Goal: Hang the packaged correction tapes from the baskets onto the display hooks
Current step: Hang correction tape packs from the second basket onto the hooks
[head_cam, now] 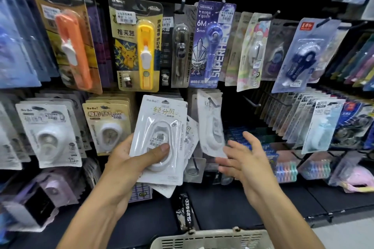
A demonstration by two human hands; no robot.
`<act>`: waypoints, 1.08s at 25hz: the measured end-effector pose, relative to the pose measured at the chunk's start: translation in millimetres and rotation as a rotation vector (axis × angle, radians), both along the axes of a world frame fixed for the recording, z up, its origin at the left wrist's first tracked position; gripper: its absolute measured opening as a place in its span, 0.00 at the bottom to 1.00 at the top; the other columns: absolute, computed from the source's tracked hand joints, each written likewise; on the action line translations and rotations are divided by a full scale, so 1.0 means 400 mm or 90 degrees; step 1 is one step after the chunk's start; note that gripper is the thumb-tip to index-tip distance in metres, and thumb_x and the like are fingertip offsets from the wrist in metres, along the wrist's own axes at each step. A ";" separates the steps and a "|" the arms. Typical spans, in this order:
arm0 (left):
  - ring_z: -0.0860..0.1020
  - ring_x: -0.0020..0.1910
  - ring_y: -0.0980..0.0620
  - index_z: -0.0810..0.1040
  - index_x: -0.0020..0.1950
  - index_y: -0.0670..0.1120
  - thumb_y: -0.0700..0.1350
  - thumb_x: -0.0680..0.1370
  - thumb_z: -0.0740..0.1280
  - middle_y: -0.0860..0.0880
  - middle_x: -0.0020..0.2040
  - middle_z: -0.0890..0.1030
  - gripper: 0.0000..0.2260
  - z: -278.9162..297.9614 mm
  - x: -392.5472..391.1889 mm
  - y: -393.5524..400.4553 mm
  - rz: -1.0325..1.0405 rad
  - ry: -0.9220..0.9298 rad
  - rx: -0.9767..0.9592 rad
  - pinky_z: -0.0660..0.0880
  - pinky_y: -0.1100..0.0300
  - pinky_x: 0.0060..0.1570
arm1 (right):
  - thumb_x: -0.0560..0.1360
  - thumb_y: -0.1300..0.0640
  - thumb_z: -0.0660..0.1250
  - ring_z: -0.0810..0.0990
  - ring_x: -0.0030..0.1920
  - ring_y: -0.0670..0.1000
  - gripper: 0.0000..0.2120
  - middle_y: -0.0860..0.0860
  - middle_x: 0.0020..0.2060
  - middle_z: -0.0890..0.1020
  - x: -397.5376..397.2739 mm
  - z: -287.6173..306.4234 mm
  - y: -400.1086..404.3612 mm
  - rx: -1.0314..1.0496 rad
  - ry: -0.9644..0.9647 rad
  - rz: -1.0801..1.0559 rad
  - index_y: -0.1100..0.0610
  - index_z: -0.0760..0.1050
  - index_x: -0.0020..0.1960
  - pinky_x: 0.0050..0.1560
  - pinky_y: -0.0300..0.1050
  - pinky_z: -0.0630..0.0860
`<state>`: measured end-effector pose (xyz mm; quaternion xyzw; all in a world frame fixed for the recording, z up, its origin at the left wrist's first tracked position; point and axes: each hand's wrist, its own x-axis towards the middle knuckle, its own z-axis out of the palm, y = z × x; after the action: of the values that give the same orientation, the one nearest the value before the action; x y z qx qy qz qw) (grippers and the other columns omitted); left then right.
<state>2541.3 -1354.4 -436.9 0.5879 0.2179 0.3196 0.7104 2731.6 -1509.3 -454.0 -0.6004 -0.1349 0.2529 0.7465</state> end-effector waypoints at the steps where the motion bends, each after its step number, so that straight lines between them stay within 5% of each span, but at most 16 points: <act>1: 0.86 0.51 0.44 0.85 0.56 0.51 0.46 0.59 0.83 0.46 0.52 0.88 0.26 -0.002 0.004 0.000 0.012 -0.004 -0.013 0.80 0.51 0.50 | 0.76 0.66 0.73 0.88 0.43 0.53 0.34 0.50 0.61 0.78 -0.004 -0.006 0.006 0.003 -0.002 0.018 0.41 0.64 0.72 0.38 0.45 0.83; 4: 0.86 0.53 0.43 0.85 0.58 0.50 0.50 0.61 0.79 0.47 0.54 0.88 0.25 0.003 0.005 0.004 0.049 -0.029 -0.037 0.79 0.49 0.53 | 0.77 0.67 0.70 0.85 0.53 0.52 0.22 0.50 0.61 0.80 -0.034 -0.023 0.016 -0.051 -0.080 0.041 0.46 0.72 0.64 0.46 0.43 0.83; 8: 0.87 0.49 0.47 0.85 0.55 0.56 0.48 0.60 0.84 0.47 0.52 0.88 0.24 0.018 -0.002 -0.008 0.032 -0.063 0.045 0.82 0.56 0.43 | 0.74 0.50 0.73 0.85 0.41 0.48 0.06 0.52 0.45 0.86 -0.111 -0.016 0.027 0.013 -0.191 0.086 0.46 0.82 0.51 0.39 0.39 0.80; 12: 0.88 0.42 0.52 0.86 0.48 0.61 0.51 0.62 0.79 0.51 0.46 0.89 0.15 0.018 0.024 -0.061 0.018 -0.078 0.123 0.81 0.66 0.36 | 0.66 0.29 0.73 0.84 0.48 0.44 0.23 0.44 0.52 0.83 -0.168 0.016 0.036 0.006 -0.332 0.163 0.41 0.83 0.54 0.49 0.41 0.79; 15: 0.87 0.44 0.53 0.86 0.46 0.62 0.58 0.65 0.73 0.53 0.45 0.89 0.10 0.014 0.032 -0.081 -0.009 -0.035 0.159 0.80 0.69 0.39 | 0.65 0.35 0.78 0.84 0.56 0.48 0.22 0.45 0.55 0.85 -0.154 0.027 0.024 0.014 -0.307 0.184 0.42 0.83 0.56 0.57 0.47 0.80; 18: 0.86 0.45 0.62 0.87 0.44 0.65 0.65 0.71 0.64 0.59 0.45 0.88 0.13 0.013 0.035 -0.085 -0.023 -0.007 0.142 0.76 0.76 0.41 | 0.66 0.47 0.81 0.86 0.51 0.53 0.17 0.51 0.49 0.88 -0.140 0.015 0.015 0.044 -0.216 0.152 0.49 0.84 0.53 0.49 0.44 0.83; 22: 0.80 0.54 0.72 0.87 0.52 0.61 0.47 0.77 0.71 0.63 0.53 0.86 0.10 0.010 0.043 -0.068 0.043 -0.023 0.096 0.73 0.71 0.50 | 0.73 0.54 0.74 0.86 0.35 0.54 0.16 0.56 0.44 0.88 -0.105 -0.002 0.014 0.088 -0.022 0.055 0.59 0.79 0.57 0.29 0.42 0.79; 24: 0.75 0.52 0.79 0.86 0.52 0.63 0.41 0.77 0.72 0.70 0.52 0.84 0.15 0.009 0.035 -0.053 0.111 -0.008 0.098 0.67 0.68 0.52 | 0.78 0.56 0.71 0.80 0.26 0.51 0.11 0.53 0.38 0.87 -0.068 -0.009 -0.002 0.025 -0.053 -0.014 0.57 0.79 0.59 0.22 0.42 0.72; 27: 0.75 0.52 0.80 0.87 0.51 0.63 0.41 0.77 0.72 0.70 0.51 0.84 0.15 0.003 0.031 -0.039 0.147 -0.018 0.100 0.66 0.68 0.53 | 0.78 0.53 0.72 0.78 0.25 0.46 0.13 0.49 0.40 0.88 -0.031 -0.011 -0.014 -0.035 -0.116 -0.065 0.45 0.78 0.62 0.22 0.39 0.68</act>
<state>2553.9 -1370.1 -435.6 0.6080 0.2484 0.4240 0.6236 2719.1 -1515.0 -458.4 -0.6472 -0.1646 0.1627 0.7263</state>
